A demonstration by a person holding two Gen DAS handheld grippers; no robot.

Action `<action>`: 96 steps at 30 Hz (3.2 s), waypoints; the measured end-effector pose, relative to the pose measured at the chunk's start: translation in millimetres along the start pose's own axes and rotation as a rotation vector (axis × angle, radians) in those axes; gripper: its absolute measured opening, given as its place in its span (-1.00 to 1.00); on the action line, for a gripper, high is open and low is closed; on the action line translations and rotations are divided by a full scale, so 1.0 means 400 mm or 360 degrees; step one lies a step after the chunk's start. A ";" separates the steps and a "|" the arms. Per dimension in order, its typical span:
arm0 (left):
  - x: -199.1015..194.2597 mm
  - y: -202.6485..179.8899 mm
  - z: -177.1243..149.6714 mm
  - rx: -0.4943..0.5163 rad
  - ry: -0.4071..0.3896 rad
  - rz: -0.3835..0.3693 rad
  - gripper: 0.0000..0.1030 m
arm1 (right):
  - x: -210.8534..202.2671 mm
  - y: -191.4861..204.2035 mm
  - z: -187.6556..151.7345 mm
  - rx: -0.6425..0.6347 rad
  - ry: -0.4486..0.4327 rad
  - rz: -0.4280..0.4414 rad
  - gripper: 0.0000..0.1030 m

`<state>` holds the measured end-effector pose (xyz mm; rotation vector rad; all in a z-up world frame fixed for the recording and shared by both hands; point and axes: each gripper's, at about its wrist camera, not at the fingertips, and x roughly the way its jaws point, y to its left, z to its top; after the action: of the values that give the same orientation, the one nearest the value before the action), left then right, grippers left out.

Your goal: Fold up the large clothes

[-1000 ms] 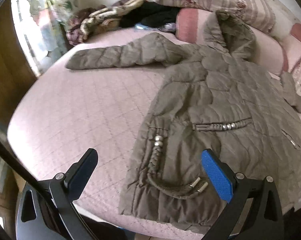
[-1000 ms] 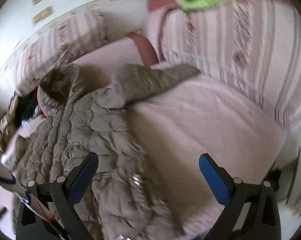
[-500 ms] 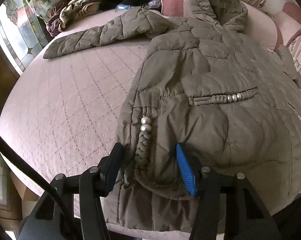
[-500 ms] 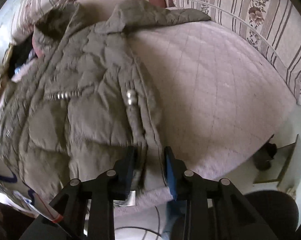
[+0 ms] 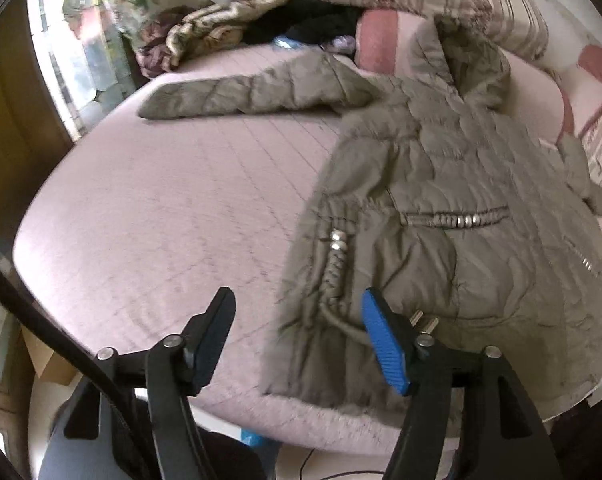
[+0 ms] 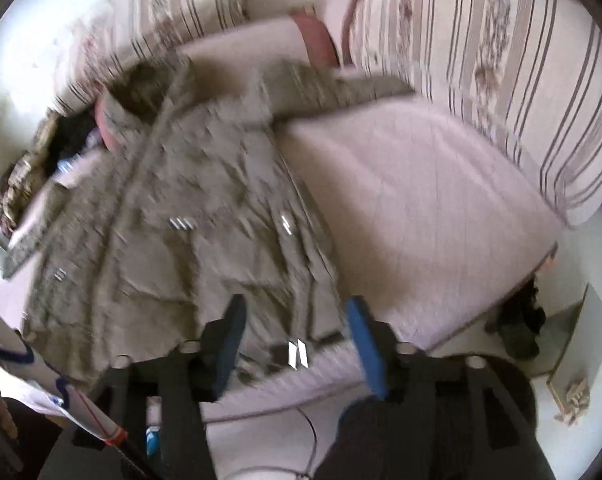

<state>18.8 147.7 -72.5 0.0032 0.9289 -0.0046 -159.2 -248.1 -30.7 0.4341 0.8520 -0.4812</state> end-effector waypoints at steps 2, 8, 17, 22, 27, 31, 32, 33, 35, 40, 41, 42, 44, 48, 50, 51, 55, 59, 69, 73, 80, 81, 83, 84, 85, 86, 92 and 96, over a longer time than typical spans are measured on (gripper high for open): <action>-0.040 0.015 0.005 -0.0026 -0.0042 0.0017 0.30 | -0.045 0.032 0.015 -0.0041 -0.0122 0.0050 0.29; -0.179 0.077 0.041 -0.0131 -0.0184 0.0066 0.38 | -0.133 0.155 0.032 -0.0213 -0.0342 0.0171 0.53; -0.293 0.146 0.118 -0.0132 -0.0368 0.0222 0.56 | -0.183 0.269 0.037 -0.0393 -0.0405 0.0280 0.58; -0.259 0.126 0.162 -0.0129 -0.0375 0.0195 0.56 | -0.144 0.298 0.051 -0.0415 -0.0359 0.0261 0.62; -0.205 0.064 0.176 -0.0099 -0.0366 0.0145 0.56 | -0.071 0.325 0.062 -0.0395 -0.0265 0.0227 0.62; -0.178 0.010 0.156 -0.0037 -0.0346 0.0122 0.56 | -0.018 0.345 0.054 -0.0415 -0.0184 0.0183 0.62; -0.175 0.004 0.153 -0.0029 -0.0343 0.0122 0.56 | -0.007 0.353 0.050 -0.0432 -0.0173 0.0170 0.62; -0.172 -0.004 0.148 -0.0020 -0.0339 0.0120 0.56 | -0.001 0.357 0.046 -0.0445 -0.0167 0.0160 0.62; -0.168 -0.016 0.141 -0.0009 -0.0324 0.0107 0.56 | 0.014 0.372 0.042 -0.0480 -0.0156 0.0135 0.62; -0.156 -0.027 0.132 0.0004 -0.0283 0.0098 0.56 | 0.031 0.389 0.040 -0.0507 -0.0143 0.0115 0.62; -0.154 -0.027 0.132 0.0004 -0.0275 0.0098 0.56 | 0.034 0.392 0.040 -0.0512 -0.0140 0.0113 0.62; -0.151 -0.026 0.132 0.0001 -0.0268 0.0098 0.56 | 0.036 0.396 0.040 -0.0516 -0.0140 0.0109 0.63; -0.149 -0.023 0.133 -0.0009 -0.0260 0.0097 0.56 | 0.039 0.401 0.040 -0.0527 -0.0136 0.0101 0.63; -0.144 -0.016 0.133 -0.0028 -0.0243 0.0091 0.56 | 0.043 0.409 0.041 -0.0545 -0.0131 0.0088 0.63; -0.142 -0.016 0.135 -0.0030 -0.0242 0.0090 0.56 | 0.047 0.412 0.043 -0.0551 -0.0127 0.0074 0.64; -0.142 -0.016 0.135 -0.0029 -0.0242 0.0092 0.56 | 0.049 0.414 0.043 -0.0551 -0.0125 0.0068 0.65; -0.134 -0.015 0.138 -0.0023 -0.0233 0.0101 0.56 | 0.061 0.424 0.045 -0.0555 -0.0108 0.0060 0.65; -0.116 -0.013 0.145 -0.0021 -0.0217 0.0112 0.56 | 0.078 0.437 0.046 -0.0572 -0.0089 0.0054 0.66; -0.051 0.009 0.164 -0.0037 -0.0176 0.0159 0.56 | 0.125 0.494 0.044 -0.0636 -0.0042 0.0064 0.66; -0.020 0.027 0.175 -0.0046 -0.0159 0.0183 0.56 | 0.141 0.521 0.042 -0.0668 -0.0031 0.0066 0.67; 0.033 0.074 0.202 -0.0083 -0.0132 0.0224 0.56 | 0.171 0.565 0.038 -0.0712 -0.0002 0.0062 0.67; 0.044 0.084 0.208 -0.0094 -0.0129 0.0232 0.56 | 0.177 0.572 0.038 -0.0720 0.0003 0.0059 0.67; 0.064 0.102 0.220 -0.0111 -0.0123 0.0247 0.56 | 0.186 0.582 0.038 -0.0731 0.0009 0.0054 0.67; 0.072 0.109 0.224 -0.0120 -0.0120 0.0252 0.56 | 0.191 0.587 0.038 -0.0736 0.0013 0.0051 0.67; 0.084 0.119 0.230 -0.0131 -0.0114 0.0258 0.56 | 0.196 0.592 0.039 -0.0740 0.0017 0.0049 0.67; 0.095 0.128 0.236 -0.0139 -0.0108 0.0263 0.56 | 0.203 0.598 0.038 -0.0744 0.0023 0.0046 0.67; 0.160 0.191 0.276 -0.0201 -0.0092 0.0289 0.56 | 0.235 0.620 0.031 -0.0768 0.0055 0.0033 0.67; 0.221 0.267 0.338 -0.0317 -0.0090 0.0233 0.56 | 0.255 0.630 0.026 -0.0770 0.0069 0.0043 0.67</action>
<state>180.5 253.5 -62.2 -0.1131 0.8676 0.2227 46.4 -73.1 -62.8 0.0108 0.9686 -0.2279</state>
